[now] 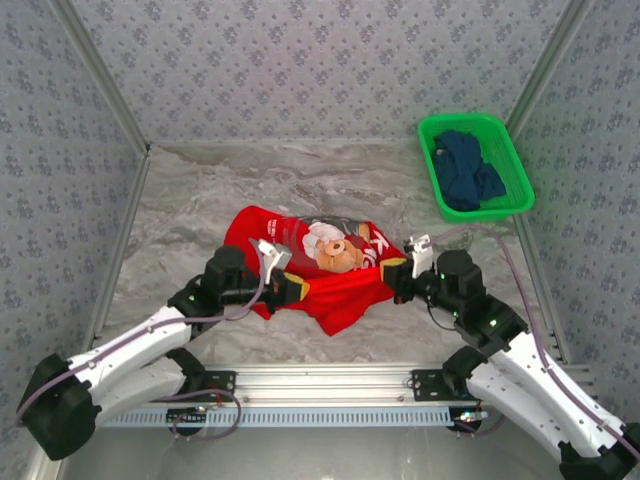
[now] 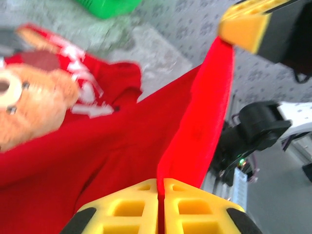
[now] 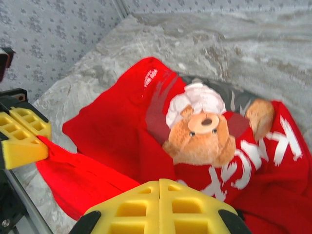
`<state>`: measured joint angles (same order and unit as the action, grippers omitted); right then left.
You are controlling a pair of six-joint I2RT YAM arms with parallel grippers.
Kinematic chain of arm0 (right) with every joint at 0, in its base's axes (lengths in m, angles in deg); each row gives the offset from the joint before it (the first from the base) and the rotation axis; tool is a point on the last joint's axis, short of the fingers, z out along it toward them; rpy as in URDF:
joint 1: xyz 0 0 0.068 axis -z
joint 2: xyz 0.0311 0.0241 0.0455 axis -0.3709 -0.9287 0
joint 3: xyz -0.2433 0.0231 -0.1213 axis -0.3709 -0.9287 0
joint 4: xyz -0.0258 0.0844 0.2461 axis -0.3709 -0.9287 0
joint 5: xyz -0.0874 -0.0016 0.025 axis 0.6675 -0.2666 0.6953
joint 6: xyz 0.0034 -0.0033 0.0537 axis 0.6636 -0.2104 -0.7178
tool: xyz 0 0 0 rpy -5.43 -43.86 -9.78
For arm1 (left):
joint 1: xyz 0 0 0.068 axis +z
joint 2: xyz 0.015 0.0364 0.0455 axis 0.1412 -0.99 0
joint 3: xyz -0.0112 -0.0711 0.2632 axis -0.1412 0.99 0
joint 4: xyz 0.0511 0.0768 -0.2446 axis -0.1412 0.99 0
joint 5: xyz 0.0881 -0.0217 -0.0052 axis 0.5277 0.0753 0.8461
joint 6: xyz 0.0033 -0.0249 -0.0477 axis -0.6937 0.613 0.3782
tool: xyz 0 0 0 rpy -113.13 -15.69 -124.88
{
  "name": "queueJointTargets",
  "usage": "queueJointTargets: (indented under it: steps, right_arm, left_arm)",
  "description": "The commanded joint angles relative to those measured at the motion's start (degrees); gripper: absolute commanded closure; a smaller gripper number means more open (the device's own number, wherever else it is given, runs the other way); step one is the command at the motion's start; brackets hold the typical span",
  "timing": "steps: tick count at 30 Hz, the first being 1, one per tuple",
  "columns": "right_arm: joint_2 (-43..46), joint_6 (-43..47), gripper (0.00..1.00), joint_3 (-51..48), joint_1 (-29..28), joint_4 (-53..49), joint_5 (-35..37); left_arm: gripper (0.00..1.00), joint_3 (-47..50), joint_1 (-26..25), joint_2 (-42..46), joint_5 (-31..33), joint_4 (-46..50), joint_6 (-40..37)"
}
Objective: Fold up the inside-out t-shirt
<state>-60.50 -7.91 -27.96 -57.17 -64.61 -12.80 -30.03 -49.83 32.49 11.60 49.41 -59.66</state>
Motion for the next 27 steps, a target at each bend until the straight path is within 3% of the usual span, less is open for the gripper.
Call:
queueJointTargets:
  steps: [1, 5, 14, 21, 27]
  right_arm:
    - [0.56, -3.38, 1.0, -2.76, -0.36, -0.95, 0.61]
    - [-0.83, -4.8, 1.0, -3.63, -0.54, -2.31, 3.52]
    - [-2.94, -6.56, 1.0, -4.15, -2.75, -4.51, 10.78]
    - [-6.17, -7.54, 1.0, -1.76, -3.28, -10.47, 18.59]
    - [-5.65, -4.76, 1.0, -3.37, -6.06, -7.82, 19.62]
  left_arm:
    - [0.92, 2.49, -0.6, -0.28, 1.32, -0.52, 0.88]
    - [0.99, 4.04, -0.75, -0.25, 0.64, -3.06, 1.89]
    - [0.96, 4.05, -4.08, -1.06, -3.75, -8.4, 2.21]
    - [1.0, 2.58, -5.46, -2.73, -5.84, -8.58, 3.43]
    - [1.0, 1.32, -5.41, -1.98, 1.77, -11.75, 12.58]
